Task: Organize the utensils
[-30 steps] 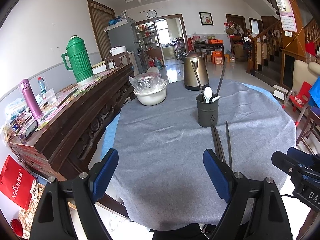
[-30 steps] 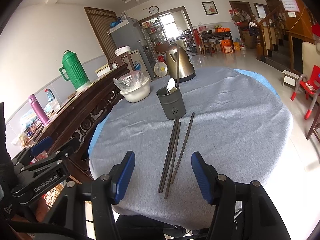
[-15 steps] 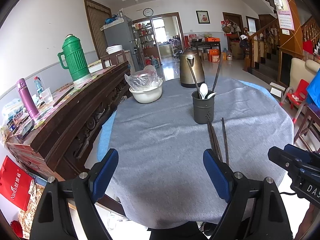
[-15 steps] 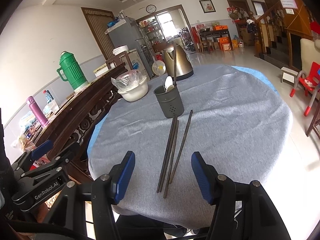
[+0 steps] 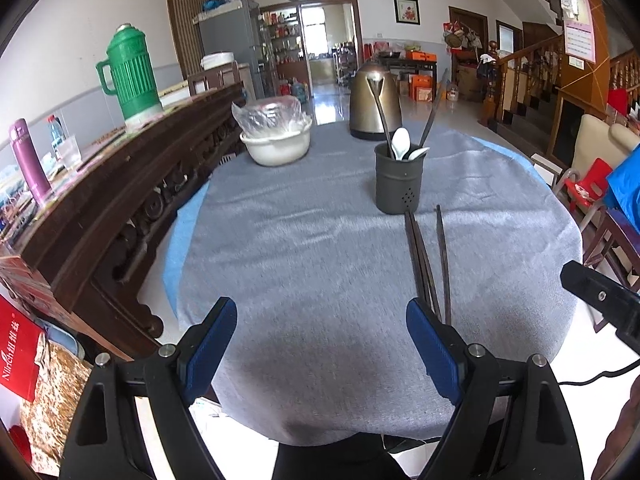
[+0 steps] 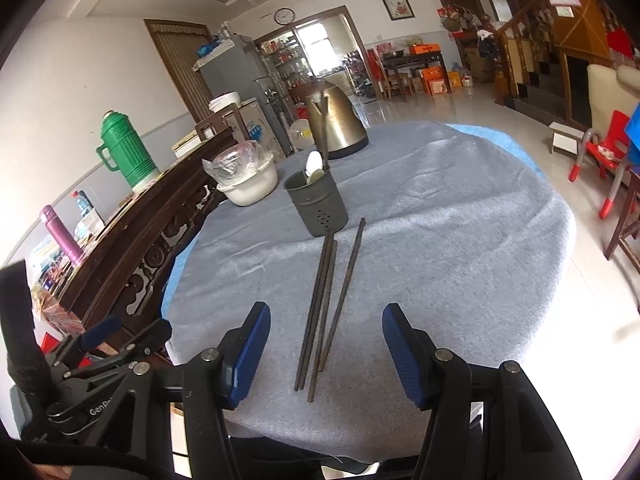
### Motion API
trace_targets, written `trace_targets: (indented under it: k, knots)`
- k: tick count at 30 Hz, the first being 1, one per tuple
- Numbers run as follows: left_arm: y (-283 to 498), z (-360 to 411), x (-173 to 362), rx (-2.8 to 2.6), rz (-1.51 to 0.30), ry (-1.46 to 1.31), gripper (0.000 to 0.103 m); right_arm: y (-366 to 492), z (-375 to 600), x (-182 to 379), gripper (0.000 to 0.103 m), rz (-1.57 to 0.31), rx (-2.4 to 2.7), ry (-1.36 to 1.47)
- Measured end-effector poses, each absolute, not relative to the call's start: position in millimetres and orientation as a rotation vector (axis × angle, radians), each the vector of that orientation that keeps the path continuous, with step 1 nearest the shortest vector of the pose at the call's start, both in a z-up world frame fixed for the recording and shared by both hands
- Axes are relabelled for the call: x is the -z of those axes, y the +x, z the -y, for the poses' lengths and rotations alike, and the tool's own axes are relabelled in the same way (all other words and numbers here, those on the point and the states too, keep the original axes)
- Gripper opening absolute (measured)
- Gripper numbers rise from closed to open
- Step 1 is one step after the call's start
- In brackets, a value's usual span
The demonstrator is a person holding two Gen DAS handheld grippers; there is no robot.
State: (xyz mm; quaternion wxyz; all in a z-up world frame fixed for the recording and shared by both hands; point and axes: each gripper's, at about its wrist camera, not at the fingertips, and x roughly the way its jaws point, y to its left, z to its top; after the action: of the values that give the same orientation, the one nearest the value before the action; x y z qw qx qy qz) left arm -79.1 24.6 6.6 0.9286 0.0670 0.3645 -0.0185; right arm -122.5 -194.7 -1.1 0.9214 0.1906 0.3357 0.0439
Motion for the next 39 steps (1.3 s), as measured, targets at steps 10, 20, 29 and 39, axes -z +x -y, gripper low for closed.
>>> trace_targets:
  k: [10,20,29,39]
  knots:
    - [-48.7,-16.6,23.3,0.063,-0.829,0.130,0.087,-92.6,215.8,29.7,0.052,-0.772,-0.072,0.434]
    - [-6.2,-5.8,62.6,0.078,-0.920,0.127,0.087,-59.5,232.8,74.7,0.050,-0.875,-0.042,0.467]
    - [24.4,2.1,74.2,0.099,-0.946,0.112,0.087,-8.6,239.5,80.0,0.050,-0.906,-0.048,0.452]
    - [49.2,-6.9,79.6,0.077,-0.967,0.094,0.087,78.8,235.2,98.5,0.040,-1.000,-0.068,0.493]
